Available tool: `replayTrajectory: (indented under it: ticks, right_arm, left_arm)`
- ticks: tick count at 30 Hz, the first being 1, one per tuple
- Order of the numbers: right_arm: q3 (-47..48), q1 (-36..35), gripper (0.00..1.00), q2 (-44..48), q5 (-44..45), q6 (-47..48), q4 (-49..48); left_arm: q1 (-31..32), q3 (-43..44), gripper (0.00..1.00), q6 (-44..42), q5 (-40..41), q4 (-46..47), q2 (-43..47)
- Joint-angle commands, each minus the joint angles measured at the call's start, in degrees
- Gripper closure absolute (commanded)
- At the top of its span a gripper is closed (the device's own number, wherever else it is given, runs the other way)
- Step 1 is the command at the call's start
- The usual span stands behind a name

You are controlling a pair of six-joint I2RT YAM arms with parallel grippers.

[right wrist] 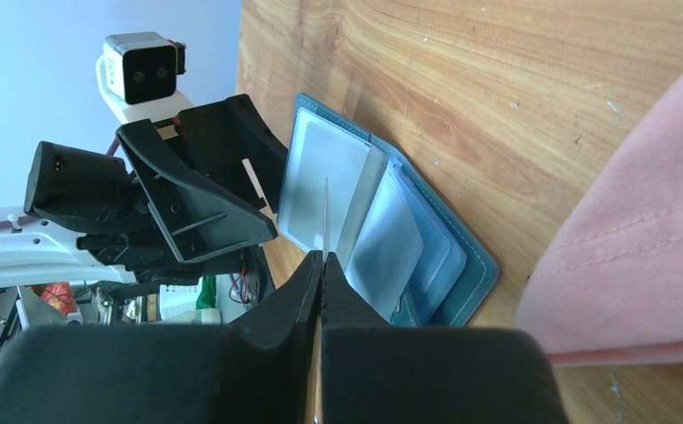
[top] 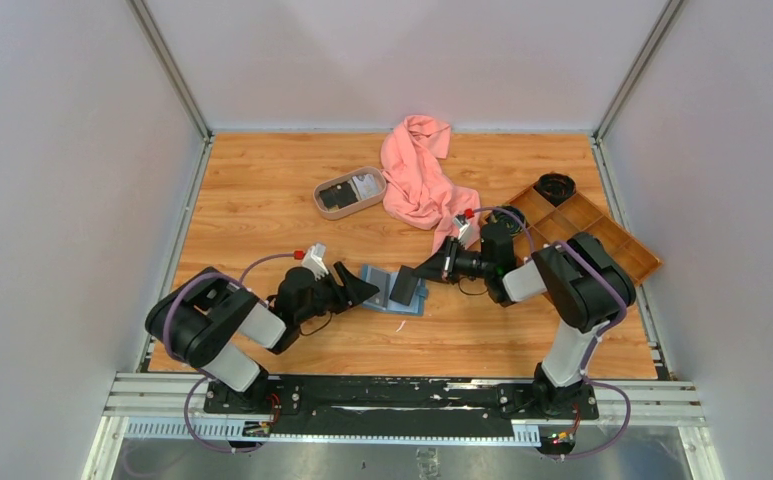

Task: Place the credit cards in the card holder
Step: Insert the credit card into the card holder.

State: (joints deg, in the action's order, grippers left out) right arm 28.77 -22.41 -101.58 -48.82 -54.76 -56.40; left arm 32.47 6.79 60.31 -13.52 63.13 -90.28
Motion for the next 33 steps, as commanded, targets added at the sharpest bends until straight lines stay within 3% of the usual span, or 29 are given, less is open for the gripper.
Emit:
replayTrajectory:
  ticks: [1, 4, 7, 11, 19, 33]
  right_arm:
    - [1.81, 0.57, 1.0, -0.8, 0.06, -0.55, -2.44]
    - [2.06, 0.61, 1.0, -1.35, 0.36, -0.69, -2.48]
    - [2.34, 0.62, 1.0, -1.88, 0.96, -0.7, -2.72]
    - [2.6, 0.62, 1.0, -3.08, 1.55, -0.61, -2.78]
    - [2.73, 0.9, 1.0, -4.27, 2.29, 0.47, -1.06]
    - [3.48, 0.8, 1.0, -3.93, 3.36, 3.56, 5.7]
  left_arm:
    - [-0.92, 3.38, 0.34, -8.7, 1.68, -13.95, 4.27]
    - [-3.18, 4.41, 0.35, -10.82, -0.27, -16.32, 5.23]
    - [-5.03, 5.7, 0.42, -12.01, -4.15, -16.29, 3.23]
    - [-5.48, 7.78, 0.59, -12.61, -8.14, -15.66, 0.23]
    - [-5.5, 5.96, 0.89, -10.11, -7.99, -10.5, -2.06]
    - [-5.42, -0.4, 0.96, 2.57, -9.63, 24.28, -20.71]
